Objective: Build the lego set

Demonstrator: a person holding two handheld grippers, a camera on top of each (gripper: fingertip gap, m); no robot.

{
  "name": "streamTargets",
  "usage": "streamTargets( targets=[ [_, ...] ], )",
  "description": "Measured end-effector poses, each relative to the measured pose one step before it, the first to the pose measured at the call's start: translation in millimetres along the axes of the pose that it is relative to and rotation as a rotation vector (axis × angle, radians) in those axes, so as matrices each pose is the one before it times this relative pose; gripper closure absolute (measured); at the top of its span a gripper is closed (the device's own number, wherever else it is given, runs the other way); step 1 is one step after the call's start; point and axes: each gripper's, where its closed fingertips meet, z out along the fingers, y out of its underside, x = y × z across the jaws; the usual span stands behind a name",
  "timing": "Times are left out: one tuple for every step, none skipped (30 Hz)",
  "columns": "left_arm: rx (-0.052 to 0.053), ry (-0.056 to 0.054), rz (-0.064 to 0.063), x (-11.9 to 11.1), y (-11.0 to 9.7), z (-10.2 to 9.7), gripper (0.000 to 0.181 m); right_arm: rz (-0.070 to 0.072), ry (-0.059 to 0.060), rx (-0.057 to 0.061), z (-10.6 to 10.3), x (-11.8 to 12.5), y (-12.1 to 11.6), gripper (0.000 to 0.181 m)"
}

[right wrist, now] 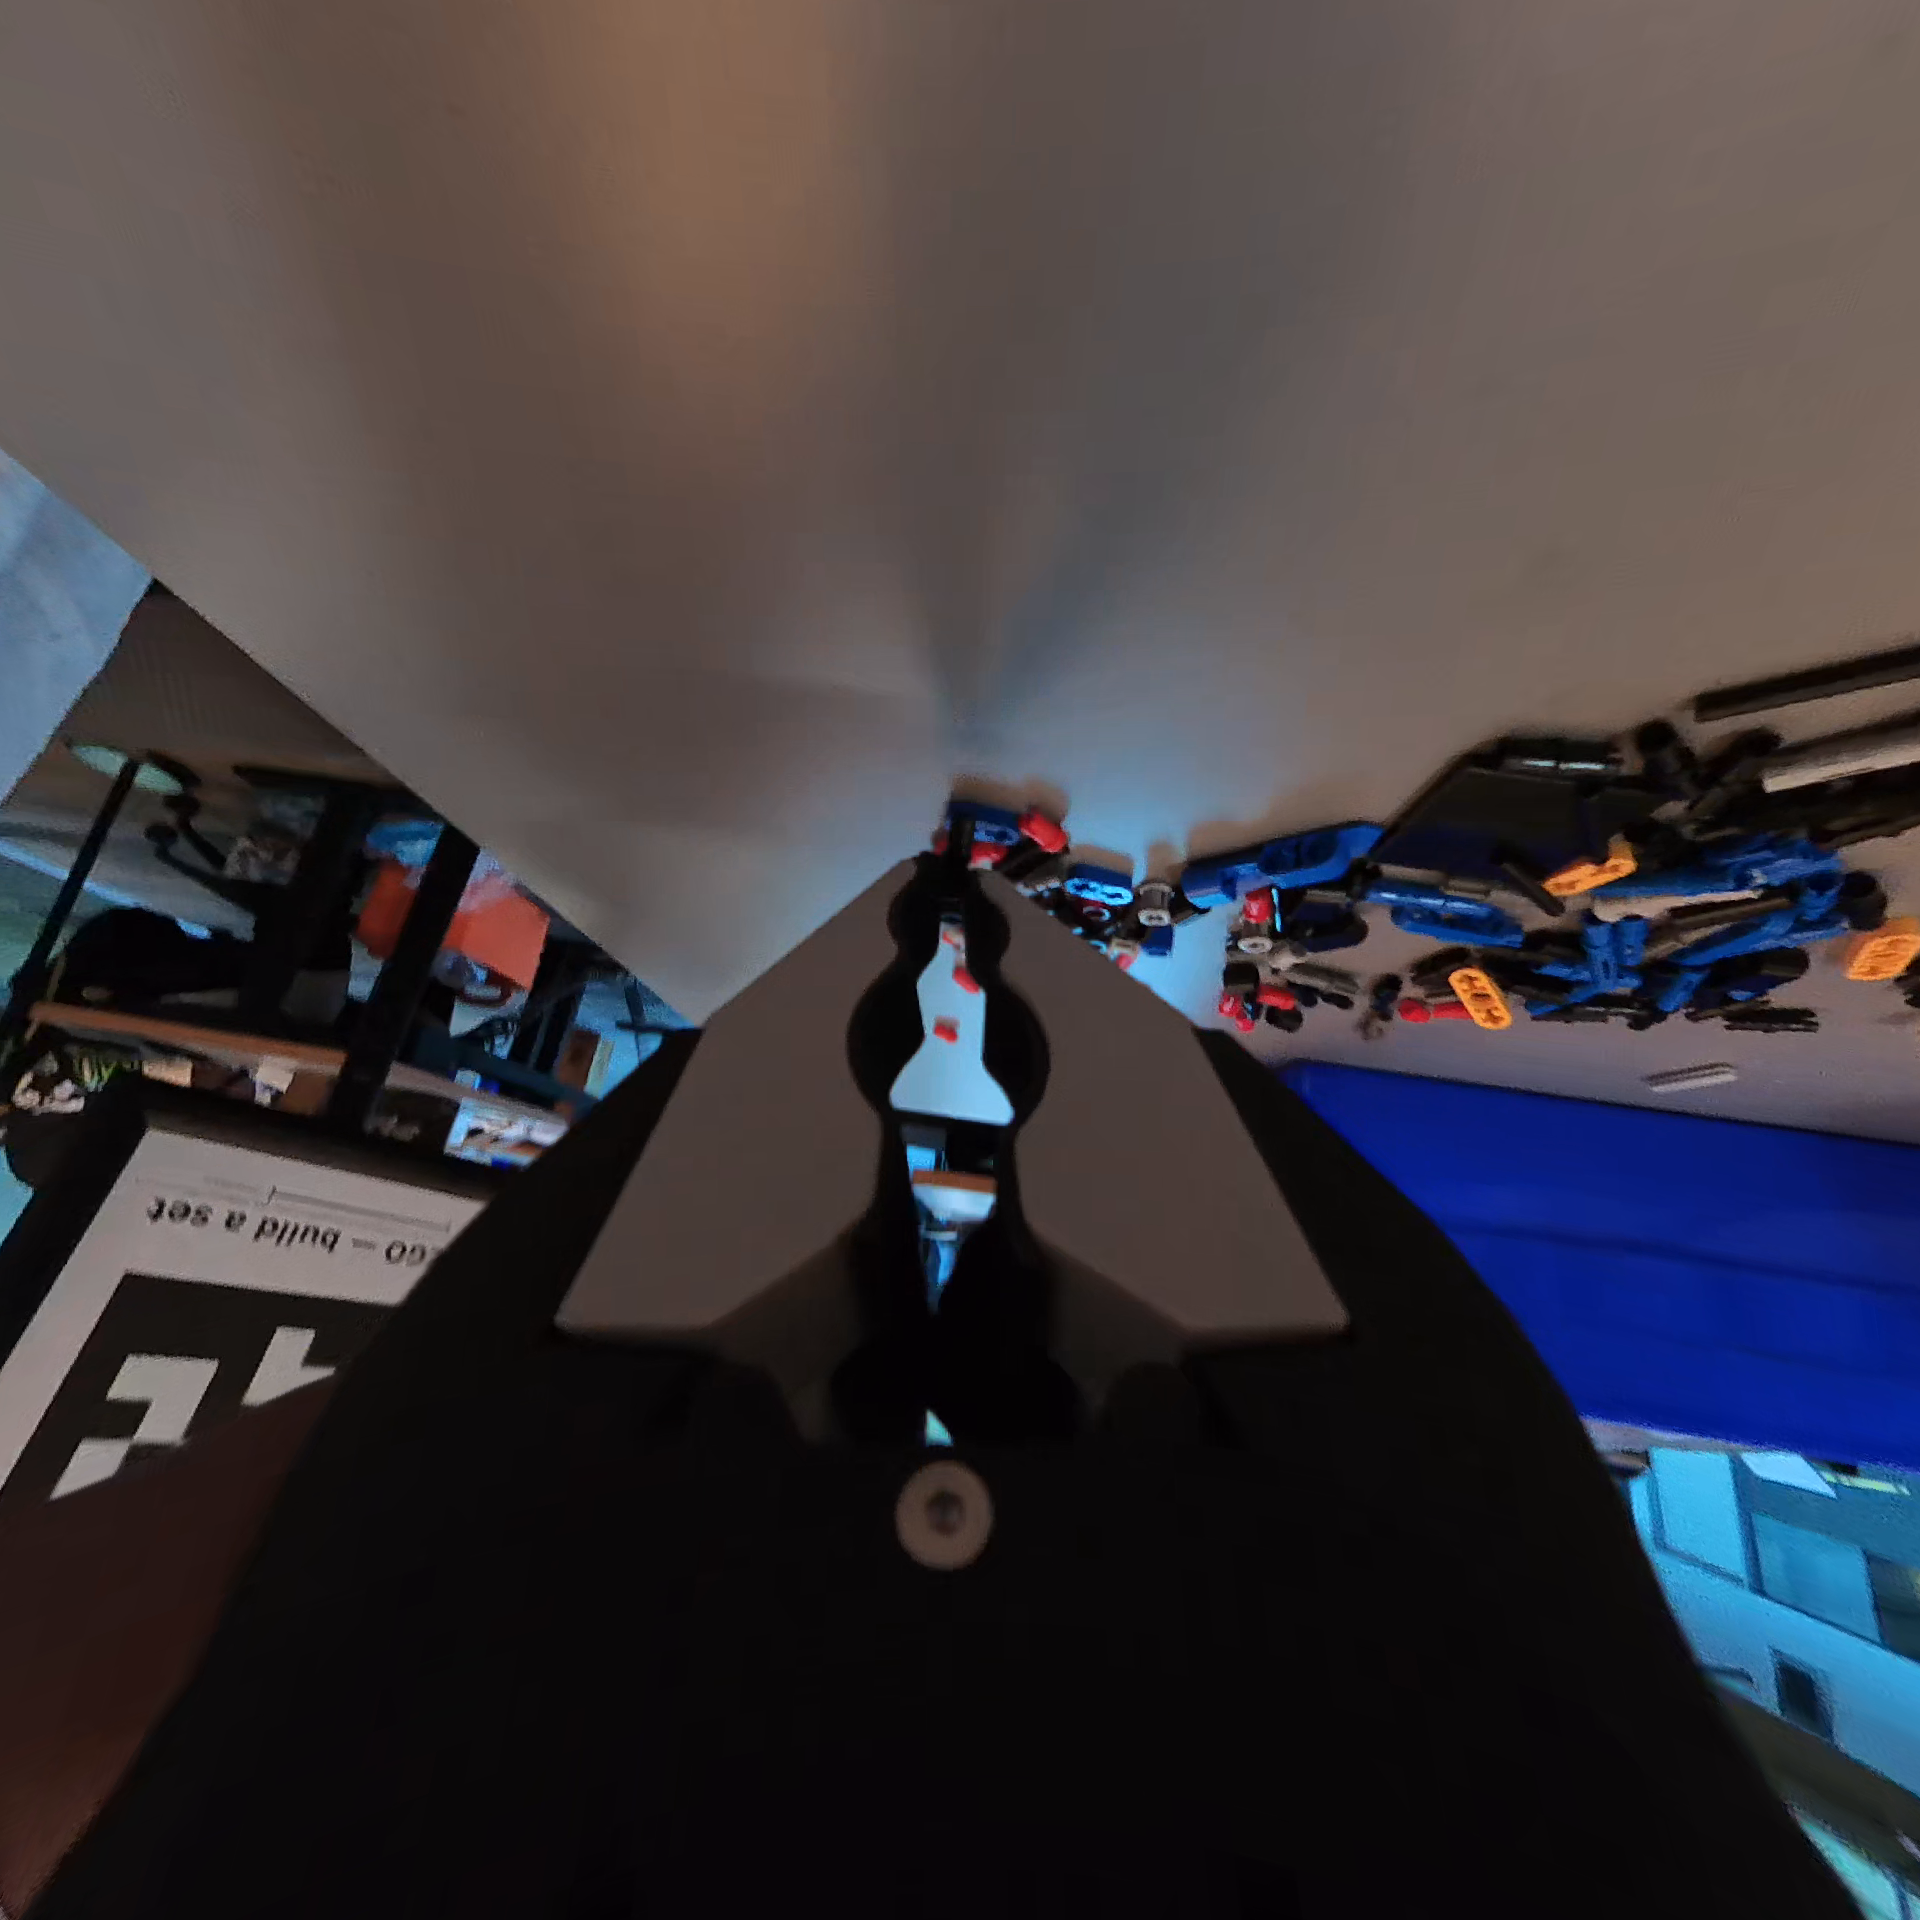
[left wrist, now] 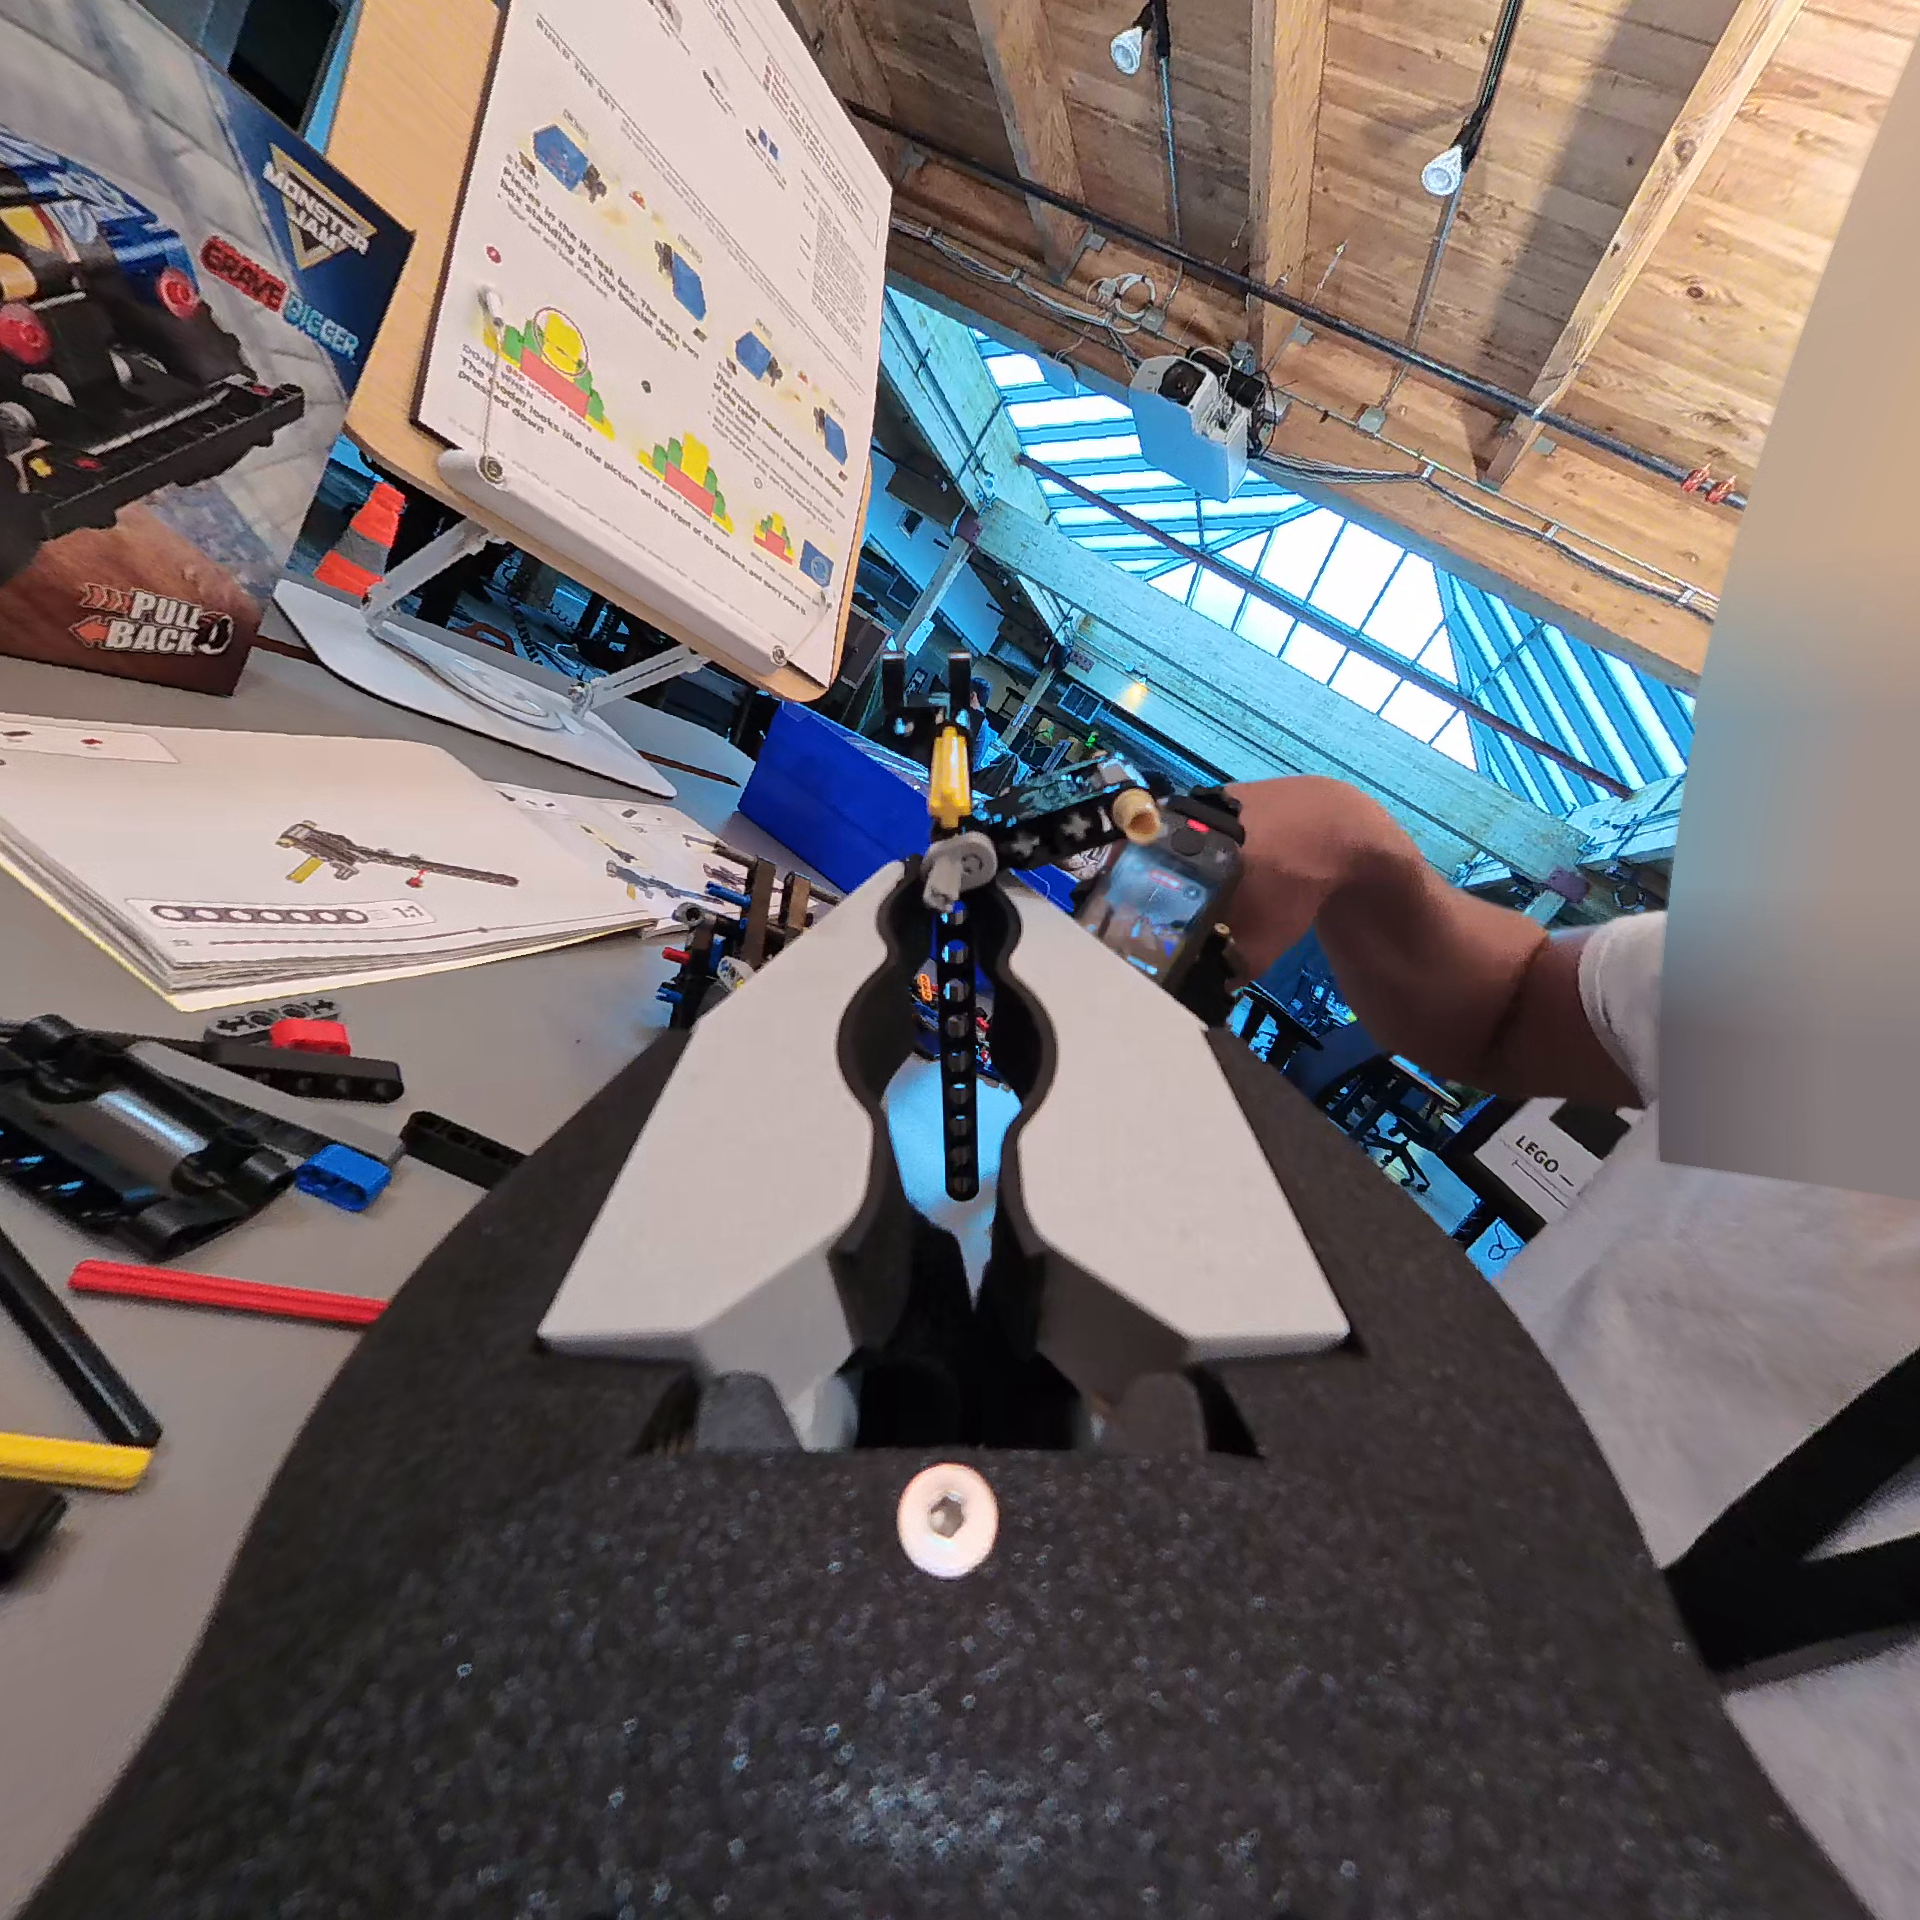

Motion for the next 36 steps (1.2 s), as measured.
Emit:
streamTargets(
  targets=[
    [0.0003, -0.0003, 0.0008, 0.18, 0.06, -0.26, 0.176, -0.0082, 0.0136, -0.0284, -0.49, 3.90, 2.01, 0.178],
    [0.0008, -0.0012, 0.0014, 0.06, -0.10, -0.19, 0.176, -0.0116, 0.0244, -0.0193, -0.34, 5.30, 0.05, 0.178],
    [-0.0001, -0.0004, 0.0009, 0.19, 0.06, -0.12, 0.176, -0.0132, 0.0093, -0.0039, -0.88, 3.06, -1.96, 0.178],
    [-0.0003, 0.0009, -0.0001, 0.14, 0.05, -0.02, 0.176, -0.0208, 0.0017, 0.0286, -2.49, 1.62, -4.71, 0.178],
    [0.0010, -0.0003, -0.0002, 0.01, -0.20, -0.21, 0.176, -0.0146, -0.0113, 0.0645, -4.25, -0.01, -7.28, 0.178],
    [0.0014, -0.0001, -0.0011, -0.06, -0.15, -0.30, 0.176, -0.0091, -0.0200, 0.0931, -5.62, -0.30, -9.17, 0.178],
    [0.0009, 0.0013, -0.0021, 0.32, -0.11, -0.24, 0.176, -0.0153, -0.0138, 0.1283, -6.89, 0.99, -12.60, 0.178],
    [0.0005, 0.0017, -0.0009, 0.33, 0.00, -0.20, 0.176, -0.0137, -0.0072, 0.1648, -8.27, 2.17, -16.99, 0.178],
    [-0.0011, -0.0011, 0.0015, 0.00, 0.16, 0.18, 0.176, 0.0084, -0.0165, 0.1775, -8.22, 1.27, -18.70, 0.179],
    [-0.0043, -0.0018, 0.0030, -0.06, 0.65, 0.55, 0.176, 0.0299, -0.0149, 0.1756, -8.14, 1.85, -17.98, 0.179],
    [-0.0079, -0.0017, 0.0044, 0.12, 1.28, 0.89, 0.176, 0.0373, -0.0293, 0.1799, -8.39, -0.77, -17.97, 0.179],
    [-0.0112, -0.0031, 0.0084, 0.33, 1.97, 1.13, 0.176, 0.0326, -0.0398, 0.1956, -9.08, -4.05, -20.80, 0.179],
    [-0.0128, -0.0063, 0.0153, 0.58, 2.06, 1.40, 0.176, 0.0327, -0.0352, 0.2039, -8.82, -4.50, -22.70, 0.179],
    [-0.0161, -0.0098, 0.0230, 0.67, 2.79, 1.64, 0.176, 0.0450, -0.0240, 0.1950, -7.26, -2.96, -21.42, 0.179],
    [-0.0215, -0.0045, 0.0229, 1.79, 3.81, 2.43, 0.176, 0.0480, -0.0359, 0.1714, -4.61, -4.42, -17.84, 0.179],
    [-0.0221, 0.0049, 0.0128, 3.02, 4.35, 3.07, 0.176, 0.0465, -0.0353, 0.1537, -1.93, -4.33, -14.76, 0.179],
    [-0.0100, 0.0137, -0.0073, 3.72, 3.42, 3.49, 0.176, 0.0390, -0.0307, 0.1311, 0.54, -3.89, -10.75, 0.179],
    [-0.0019, 0.0189, -0.0311, 3.61, 3.18, 4.15, 0.176, 0.0310, -0.0251, 0.0946, 3.15, -3.25, -5.44, 0.179],
    [0.0004, 0.0247, -0.0490, 3.68, 3.04, 4.75, 0.176, 0.0317, -0.0094, 0.0581, 4.88, -0.84, -0.72, 0.179],
    [0.0059, 0.0283, -0.0464, 4.25, 1.85, 5.01, 0.176, 0.0232, -0.0127, 0.0379, 5.72, -1.61, 1.40, 0.179],
    [0.0040, 0.0270, -0.0390, 4.17, 2.00, 5.12, 0.176, 0.0102, -0.0167, 0.0404, 5.47, -3.16, -0.02, 0.179],
    [-0.0013, 0.0235, -0.0337, 3.74, 2.59, 5.24, 0.176, 0.0049, -0.0037, 0.0422, 4.52, -1.48, -1.66, 0.179],
    [-0.0016, 0.0166, -0.0251, 2.51, 2.63, 4.68, 0.176, 0.0058, 0.0019, 0.0238, 4.41, -0.51, -0.57, 0.179],
    [-0.0018, 0.0150, -0.0188, 2.03, 2.29, 4.12, 0.176, -0.0004, 0.0038, -0.0034, 4.17, -0.60, 2.66, 0.179],
    [0.0015, 0.0145, -0.0168, 1.57, 1.38, 3.14, 0.176, -0.0089, 0.0052, -0.0172, 3.30, -0.85, 4.14, 0.179],
    [0.0018, 0.0065, -0.0123, 0.18, 0.88, 2.41, 0.176, -0.0172, 0.0148, -0.0177, 1.94, -0.03, 3.78, 0.179],
    [-0.0044, 0.0012, -0.0063, -0.52, 1.29, 1.87, 0.176, -0.0232, 0.0139, -0.0181, 0.50, -0.25, 3.15, 0.179],
    [-0.0074, 0.0047, -0.0006, 0.42, 1.18, 1.62, 0.176, -0.0164, 0.0121, -0.0202, -0.14, -0.13, 2.65, 0.179],
    [-0.0014, 0.0123, -0.0007, 1.83, 0.27, 1.33, 0.176, -0.0117, 0.0210, -0.0188, -0.54, 1.57, 1.75, 0.179],
    [-0.0012, 0.0116, -0.0049, 1.81, 0.09, 1.51, 0.176, -0.0152, 0.0147, -0.0109, -0.77, 0.72, 0.77, 0.180],
    [-0.0090, 0.0038, -0.0055, 0.41, 1.35, 1.81, 0.176, -0.0108, -0.0011, -0.0106, -0.38, -1.61, 0.82, 0.180],
    [-0.0119, -0.0014, -0.0014, -0.37, 1.99, 1.98, 0.176, -0.0047, -0.0029, -0.0183, 0.23, -1.67, 2.14, 0.179],
    [-0.0081, 0.0020, 0.0003, 0.26, 1.91, 2.11, 0.176, -0.0090, 0.0104, -0.0174, 0.63, 0.27, 2.59, 0.180],
    [-0.0012, 0.0054, -0.0028, 0.85, 1.02, 1.95, 0.176, -0.0154, 0.0136, -0.0125, 1.04, 0.72, 2.48, 0.179],
    [0.0077, -0.0017, -0.0043, -0.38, -0.43, 0.72, 0.176, -0.0096, 0.0112, 0.0033, -0.19, 0.90, 0.07, 0.179],
    [-0.0039, 0.0005, -0.0059, -0.22, 0.64, 0.59, 0.176, 0.0009, -0.0006, 0.0019, -0.84, -0.04, 0.12, 0.179]
  ],
)
